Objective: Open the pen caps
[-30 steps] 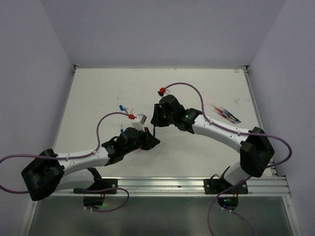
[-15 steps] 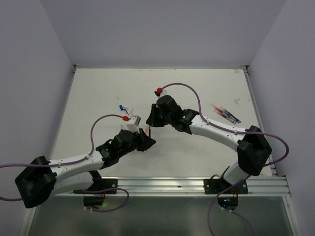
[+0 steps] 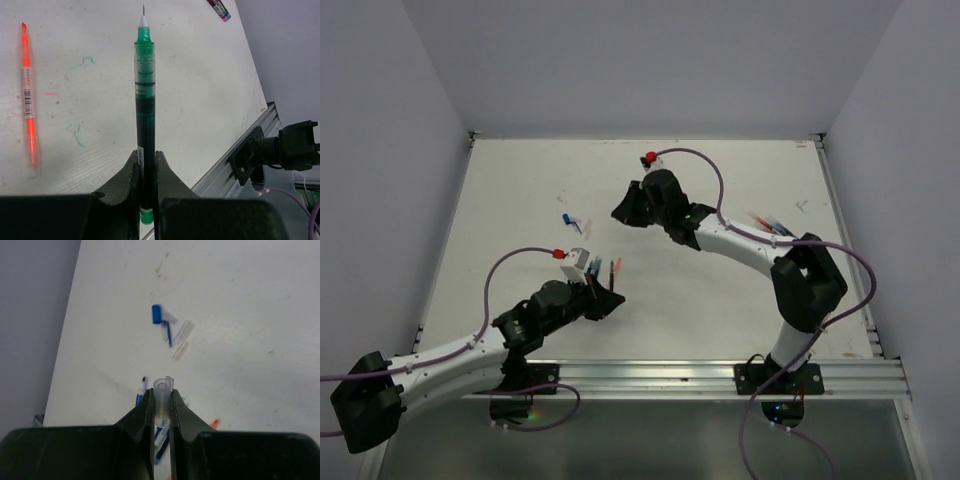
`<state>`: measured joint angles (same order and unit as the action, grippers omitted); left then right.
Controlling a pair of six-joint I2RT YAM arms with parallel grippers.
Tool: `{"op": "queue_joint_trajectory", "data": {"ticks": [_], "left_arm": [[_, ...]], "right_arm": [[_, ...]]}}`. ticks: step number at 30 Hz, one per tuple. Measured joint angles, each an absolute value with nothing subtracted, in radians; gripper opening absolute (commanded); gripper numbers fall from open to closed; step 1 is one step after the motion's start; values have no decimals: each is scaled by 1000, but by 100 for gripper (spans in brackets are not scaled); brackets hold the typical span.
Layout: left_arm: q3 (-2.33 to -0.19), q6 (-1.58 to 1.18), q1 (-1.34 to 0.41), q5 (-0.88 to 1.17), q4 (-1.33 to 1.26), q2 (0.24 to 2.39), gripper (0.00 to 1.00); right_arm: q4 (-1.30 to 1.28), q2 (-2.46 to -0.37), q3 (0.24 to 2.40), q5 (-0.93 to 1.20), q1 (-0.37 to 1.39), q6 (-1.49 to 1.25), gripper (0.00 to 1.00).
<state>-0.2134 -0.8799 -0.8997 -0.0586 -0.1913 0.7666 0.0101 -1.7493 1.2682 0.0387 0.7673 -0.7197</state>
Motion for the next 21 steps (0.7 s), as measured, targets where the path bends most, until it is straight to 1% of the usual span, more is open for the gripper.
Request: {"op": "queue_joint_trajectory", "data": {"ticks": [3, 5, 9, 13, 17, 21], "left_arm": [[-213, -880, -899, -48, -189, 762, 0], [-214, -880, -899, -56, -172, 756, 0], [-245, -900, -900, -146, -9, 730, 0], [-370, -898, -900, -303, 192, 739, 0], [-537, -886, -900, -463, 338, 764, 0], [-682, -834, -900, -611, 421, 794, 0]], "right_arm": [[43, -1803, 1293, 5, 706, -719, 0], [41, -1844, 1330, -1, 699, -719, 0], [7, -1971, 1473, 12, 701, -709, 0], [-32, -2082, 1580, 23, 702, -689, 0], [-59, -2148, 1595, 27, 702, -675, 0], [-80, -2222, 1632, 39, 702, -653, 0]]}}
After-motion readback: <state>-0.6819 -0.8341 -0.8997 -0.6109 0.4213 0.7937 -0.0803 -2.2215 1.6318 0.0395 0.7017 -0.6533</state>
